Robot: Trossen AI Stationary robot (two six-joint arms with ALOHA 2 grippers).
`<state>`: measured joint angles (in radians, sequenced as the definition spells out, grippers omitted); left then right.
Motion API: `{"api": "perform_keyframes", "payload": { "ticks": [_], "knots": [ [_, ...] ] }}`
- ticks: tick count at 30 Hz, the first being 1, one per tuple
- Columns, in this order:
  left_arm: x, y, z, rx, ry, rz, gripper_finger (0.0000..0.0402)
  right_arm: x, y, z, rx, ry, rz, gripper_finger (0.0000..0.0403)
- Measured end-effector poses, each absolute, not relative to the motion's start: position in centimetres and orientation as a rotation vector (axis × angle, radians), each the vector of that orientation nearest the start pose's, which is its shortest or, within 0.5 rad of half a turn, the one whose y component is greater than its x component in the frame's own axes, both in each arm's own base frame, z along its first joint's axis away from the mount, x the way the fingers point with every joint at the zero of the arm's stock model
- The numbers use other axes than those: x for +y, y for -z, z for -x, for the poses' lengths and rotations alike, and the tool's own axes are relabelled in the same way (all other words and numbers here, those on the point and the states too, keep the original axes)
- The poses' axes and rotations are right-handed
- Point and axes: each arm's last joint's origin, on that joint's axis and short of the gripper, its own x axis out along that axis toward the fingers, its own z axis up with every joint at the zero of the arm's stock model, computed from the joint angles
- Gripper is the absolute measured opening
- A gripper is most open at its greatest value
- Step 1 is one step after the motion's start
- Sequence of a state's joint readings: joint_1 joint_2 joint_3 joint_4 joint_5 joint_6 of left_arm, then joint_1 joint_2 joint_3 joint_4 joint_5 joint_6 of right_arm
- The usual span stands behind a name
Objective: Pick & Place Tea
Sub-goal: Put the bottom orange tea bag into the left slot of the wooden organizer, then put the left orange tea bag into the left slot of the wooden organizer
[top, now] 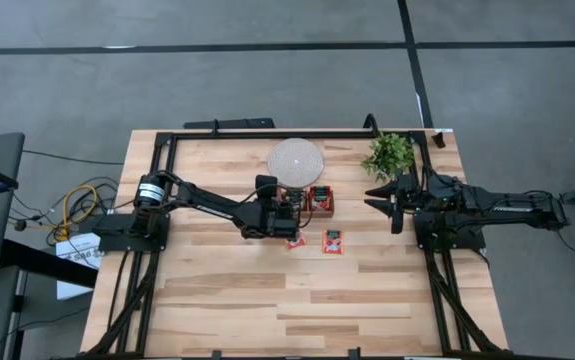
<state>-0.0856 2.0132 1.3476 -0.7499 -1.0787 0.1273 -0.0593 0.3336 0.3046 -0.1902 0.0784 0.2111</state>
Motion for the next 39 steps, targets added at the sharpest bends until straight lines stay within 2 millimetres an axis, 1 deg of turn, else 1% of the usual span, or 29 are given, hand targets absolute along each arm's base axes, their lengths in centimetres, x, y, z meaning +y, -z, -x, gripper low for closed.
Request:
{"api": "perform_keyframes", "payload": {
  "ticks": [4,10,13,15,17,20,23,25,29,31,33,34,36,39],
  "knots": [
    [-0.6,-15.8,-37.6,1.293,-0.761,-0.954,0.0081,-0.9,-22.2,-11.1,0.203,0.160,-0.208,0.0118],
    [-0.6,-15.9,-37.6,1.291,-0.772,-0.969,0.0081,-0.9,-22.2,-11.1,0.201,0.160,-0.209,0.0118],
    [-0.6,-16.0,-37.6,1.294,-0.787,-1.027,0.0081,-0.9,-22.2,-11.1,0.201,0.160,-0.209,0.0118],
    [-0.8,-16.5,-37.8,1.280,-0.815,-1.055,0.0081,-0.9,-22.2,-11.1,0.201,0.160,-0.209,0.0118],
    [-1.0,-17.2,-38.2,1.248,-0.834,-1.044,0.0081,-0.9,-22.2,-11.1,0.201,0.160,-0.208,0.0118],
    [-1.2,-17.9,-38.8,1.212,-0.831,-0.976,0.0081,-0.9,-22.2,-11.1,0.201,0.159,-0.208,0.0118],
    [-1.2,-18.0,-38.9,1.211,-0.797,-0.928,0.0080,-0.9,-22.2,-11.1,0.200,0.160,-0.212,0.0118],
    [-1.2,-18.0,-38.9,1.216,-0.798,-0.936,0.0080,-0.9,-22.2,-11.1,0.199,0.161,-0.223,0.0118],
    [-1.1,-18.3,-38.8,1.209,-0.857,-0.999,0.0080,-0.9,-22.2,-11.1,0.199,0.161,-0.226,0.0118],
    [-1.3,-18.9,-38.8,1.208,-0.871,-1.034,0.0080,-0.9,-22.2,-11.1,0.200,0.161,-0.225,0.0118],
    [-1.9,-20.0,-39.3,1.188,-0.863,-1.028,0.0080,-0.9,-22.2,-11.1,0.200,0.161,-0.225,0.0118],
    [-2.3,-20.7,-39.5,1.177,-0.835,-1.000,0.0080,-0.9,-22.2,-11.1,0.199,0.161,-0.225,0.0118],
    [-3.3,-22.0,-40.3,1.144,-0.716,-0.858,0.0080,-0.9,-22.2,-11.1,0.200,0.161,-0.225,0.0118],
    [-4.6,-23.7,-41.3,1.139,-0.381,-0.513,0.0080,-0.9,-22.2,-11.1,0.200,0.161,-0.225,0.0118]
  ]
}}
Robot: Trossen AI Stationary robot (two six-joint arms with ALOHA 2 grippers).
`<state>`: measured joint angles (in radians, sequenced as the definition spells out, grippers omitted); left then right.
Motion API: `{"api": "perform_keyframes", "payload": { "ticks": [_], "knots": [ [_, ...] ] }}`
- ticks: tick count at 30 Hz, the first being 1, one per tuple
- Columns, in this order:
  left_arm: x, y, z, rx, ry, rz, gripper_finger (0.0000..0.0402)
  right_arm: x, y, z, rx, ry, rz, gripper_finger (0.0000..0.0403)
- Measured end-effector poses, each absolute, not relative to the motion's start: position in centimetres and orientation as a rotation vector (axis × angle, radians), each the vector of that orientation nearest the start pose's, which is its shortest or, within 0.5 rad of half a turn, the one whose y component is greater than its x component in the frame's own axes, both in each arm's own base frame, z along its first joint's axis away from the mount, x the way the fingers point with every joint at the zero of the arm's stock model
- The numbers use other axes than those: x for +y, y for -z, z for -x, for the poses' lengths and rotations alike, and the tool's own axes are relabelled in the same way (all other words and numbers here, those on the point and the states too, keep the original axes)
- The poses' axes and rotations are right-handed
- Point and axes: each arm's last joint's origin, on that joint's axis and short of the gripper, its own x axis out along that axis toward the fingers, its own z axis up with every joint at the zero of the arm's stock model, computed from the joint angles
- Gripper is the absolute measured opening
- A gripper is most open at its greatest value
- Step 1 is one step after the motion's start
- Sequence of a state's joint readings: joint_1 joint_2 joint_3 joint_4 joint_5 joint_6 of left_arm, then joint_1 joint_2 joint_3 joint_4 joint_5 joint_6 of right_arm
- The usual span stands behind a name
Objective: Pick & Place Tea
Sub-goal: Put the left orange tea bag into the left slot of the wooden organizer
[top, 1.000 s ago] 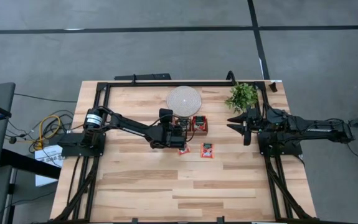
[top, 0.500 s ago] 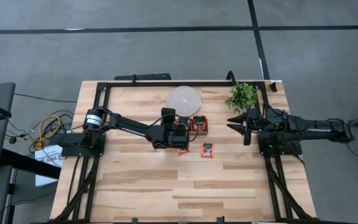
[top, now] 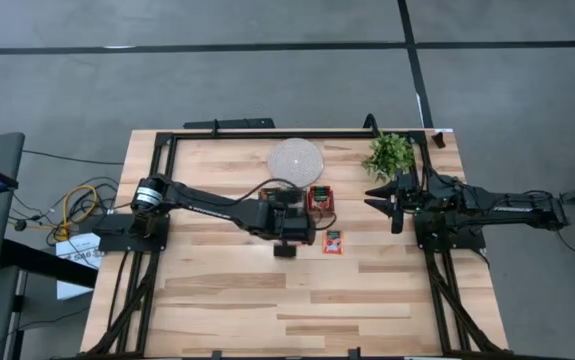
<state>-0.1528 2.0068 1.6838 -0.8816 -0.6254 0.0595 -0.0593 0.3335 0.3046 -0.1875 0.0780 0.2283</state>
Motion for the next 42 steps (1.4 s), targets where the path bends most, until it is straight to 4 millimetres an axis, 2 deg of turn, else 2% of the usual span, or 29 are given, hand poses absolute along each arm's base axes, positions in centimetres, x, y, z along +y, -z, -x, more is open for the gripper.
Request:
{"api": "perform_keyframes", "payload": {
  "ticks": [2,4,8,16,23,31,34,39,42],
  "knots": [
    [-5.5,-24.7,-41.9,1.119,-0.160,-0.260,0.0080,-0.9,-22.2,-11.1,0.200,0.161,-0.225,0.0118],
    [-5.8,-25.1,-42.2,1.105,-0.043,-0.075,0.0080,-0.9,-22.2,-11.1,0.200,0.161,-0.225,0.0118],
    [-5.9,-24.9,-42.1,1.118,-0.067,0.072,0.0080,-0.9,-22.2,-11.1,0.202,0.160,-0.225,0.0118],
    [-6.0,-21.0,-42.2,1.065,-0.147,0.158,0.0080,-0.9,-22.1,-11.1,0.208,0.161,-0.225,0.0118],
    [-5.5,-18.7,-41.7,1.026,-0.287,0.126,0.0080,-0.9,-22.1,-11.1,0.208,0.161,-0.225,0.0118],
    [-5.4,-15.9,-41.2,1.052,-0.328,0.118,0.0080,-0.9,-22.1,-11.1,0.207,0.161,-0.225,0.0118],
    [-5.4,-14.3,-41.4,1.090,-0.338,0.113,0.0080,-0.9,-22.2,-11.1,0.206,0.161,-0.225,0.0118],
    [-6.0,-13.5,-41.1,1.156,-0.312,0.178,0.0080,-0.9,-22.1,-11.1,0.207,0.162,-0.233,0.0118],
    [-7.0,-13.9,-40.3,1.211,-0.292,0.177,0.0080,-0.9,-22.1,-11.1,0.207,0.162,-0.233,0.0118]
  ]
}}
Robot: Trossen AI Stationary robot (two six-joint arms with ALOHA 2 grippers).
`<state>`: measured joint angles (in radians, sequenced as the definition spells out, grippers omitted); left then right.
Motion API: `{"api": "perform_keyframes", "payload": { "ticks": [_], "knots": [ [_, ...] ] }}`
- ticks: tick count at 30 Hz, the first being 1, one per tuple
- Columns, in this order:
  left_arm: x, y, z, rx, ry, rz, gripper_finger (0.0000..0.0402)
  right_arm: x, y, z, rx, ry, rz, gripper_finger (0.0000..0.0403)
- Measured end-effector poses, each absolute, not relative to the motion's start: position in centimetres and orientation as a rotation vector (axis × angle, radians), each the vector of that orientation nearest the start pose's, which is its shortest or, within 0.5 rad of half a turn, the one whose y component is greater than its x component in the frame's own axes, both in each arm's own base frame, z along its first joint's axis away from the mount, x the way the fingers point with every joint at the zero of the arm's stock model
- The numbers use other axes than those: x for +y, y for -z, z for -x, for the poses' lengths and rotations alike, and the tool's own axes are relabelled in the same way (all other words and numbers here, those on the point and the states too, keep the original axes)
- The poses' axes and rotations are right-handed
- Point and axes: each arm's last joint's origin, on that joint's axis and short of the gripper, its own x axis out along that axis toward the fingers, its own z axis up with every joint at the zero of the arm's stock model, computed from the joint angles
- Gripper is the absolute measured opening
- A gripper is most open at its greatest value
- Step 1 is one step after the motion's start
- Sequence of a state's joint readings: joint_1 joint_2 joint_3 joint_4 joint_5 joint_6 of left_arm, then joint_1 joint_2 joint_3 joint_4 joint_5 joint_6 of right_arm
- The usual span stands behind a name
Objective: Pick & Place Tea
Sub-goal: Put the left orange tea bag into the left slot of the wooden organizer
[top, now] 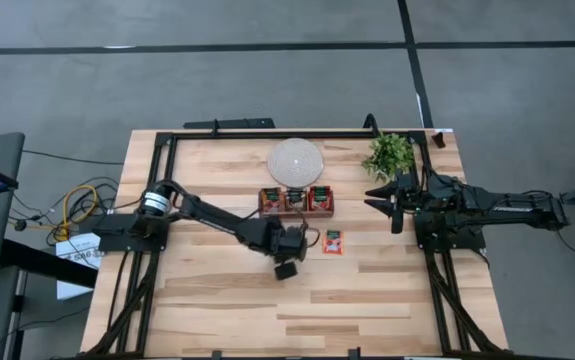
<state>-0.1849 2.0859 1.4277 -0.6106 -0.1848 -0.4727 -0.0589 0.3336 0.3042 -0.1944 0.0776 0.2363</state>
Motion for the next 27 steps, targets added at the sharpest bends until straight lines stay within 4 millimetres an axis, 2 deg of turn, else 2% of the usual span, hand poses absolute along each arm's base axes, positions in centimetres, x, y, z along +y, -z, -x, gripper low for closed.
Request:
{"api": "perform_keyframes", "payload": {
  "ticks": [8,15,27],
  "knots": [
    [-9.7,-16.1,-38.0,1.298,-0.229,0.213,0.0080,-0.9,-22.1,-11.1,0.207,0.162,-0.225,0.0118],
    [-10.1,-20.8,-37.7,1.185,-0.255,0.193,0.0080,-0.9,-22.1,-11.1,0.208,0.164,-0.224,0.0118],
    [-7.6,-20.6,-37.6,1.223,-0.407,0.208,0.0084,-0.9,-22.1,-11.1,0.212,0.164,-0.223,0.0118]
  ]
}}
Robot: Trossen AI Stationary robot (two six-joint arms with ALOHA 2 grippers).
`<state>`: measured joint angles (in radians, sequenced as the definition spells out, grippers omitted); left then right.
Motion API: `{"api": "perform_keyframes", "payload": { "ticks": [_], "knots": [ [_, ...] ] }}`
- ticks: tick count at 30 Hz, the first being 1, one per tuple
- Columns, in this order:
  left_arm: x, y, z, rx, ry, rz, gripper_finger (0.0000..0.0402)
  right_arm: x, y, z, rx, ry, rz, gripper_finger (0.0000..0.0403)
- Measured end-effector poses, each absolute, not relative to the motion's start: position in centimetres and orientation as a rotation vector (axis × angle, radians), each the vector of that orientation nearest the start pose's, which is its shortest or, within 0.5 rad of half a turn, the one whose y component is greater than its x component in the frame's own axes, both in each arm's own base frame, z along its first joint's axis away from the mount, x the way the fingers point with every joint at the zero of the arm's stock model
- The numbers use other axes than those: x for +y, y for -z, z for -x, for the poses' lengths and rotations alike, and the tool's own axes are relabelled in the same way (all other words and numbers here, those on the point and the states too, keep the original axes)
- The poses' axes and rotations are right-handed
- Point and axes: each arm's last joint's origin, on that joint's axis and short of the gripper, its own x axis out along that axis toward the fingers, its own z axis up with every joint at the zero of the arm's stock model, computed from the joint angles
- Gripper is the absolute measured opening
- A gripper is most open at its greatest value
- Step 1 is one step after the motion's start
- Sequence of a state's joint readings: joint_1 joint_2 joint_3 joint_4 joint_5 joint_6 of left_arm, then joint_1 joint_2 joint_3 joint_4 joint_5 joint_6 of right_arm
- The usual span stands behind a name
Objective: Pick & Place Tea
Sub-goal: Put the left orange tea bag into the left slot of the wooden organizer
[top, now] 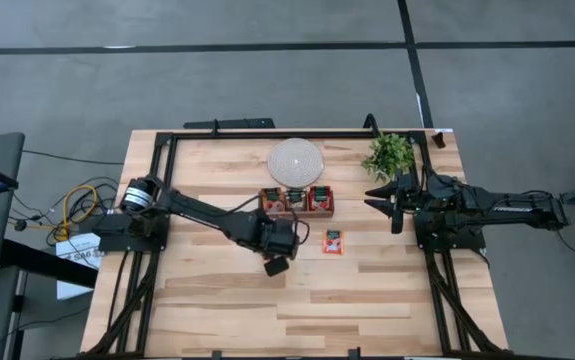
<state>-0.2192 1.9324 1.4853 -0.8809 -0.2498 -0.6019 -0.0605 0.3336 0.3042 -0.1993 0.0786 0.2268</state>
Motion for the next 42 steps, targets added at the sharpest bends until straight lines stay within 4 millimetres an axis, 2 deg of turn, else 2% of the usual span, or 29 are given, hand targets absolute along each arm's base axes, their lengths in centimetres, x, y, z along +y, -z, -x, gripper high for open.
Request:
{"api": "perform_keyframes", "payload": {
  "ticks": [5,10,16,22,32,42],
  "knots": [
    [-6.8,-20.5,-37.3,1.263,-0.432,0.219,0.0110,-0.9,-22.1,-11.1,0.214,0.164,-0.223,0.0118],
    [-7.1,-20.4,-37.3,1.282,-0.365,0.182,0.0163,-0.9,-22.1,-11.1,0.214,0.164,-0.223,0.0118],
    [-7.1,-18.7,-36.8,1.305,-0.329,0.161,0.0205,-0.9,-22.1,-11.1,0.215,0.164,-0.223,0.0118],
    [-7.2,-16.6,-36.1,1.320,-0.257,0.085,0.0209,-0.9,-22.0,-11.1,0.216,0.164,-0.224,0.0118],
    [-6.8,-16.4,-36.3,1.278,-0.285,0.055,0.0209,-0.9,-22.0,-11.1,0.217,0.164,-0.224,0.0118],
    [-6.9,-13.9,-36.7,1.352,-0.279,0.039,0.0209,-0.9,-22.0,-11.1,0.221,0.165,-0.224,0.0118]
  ]
}}
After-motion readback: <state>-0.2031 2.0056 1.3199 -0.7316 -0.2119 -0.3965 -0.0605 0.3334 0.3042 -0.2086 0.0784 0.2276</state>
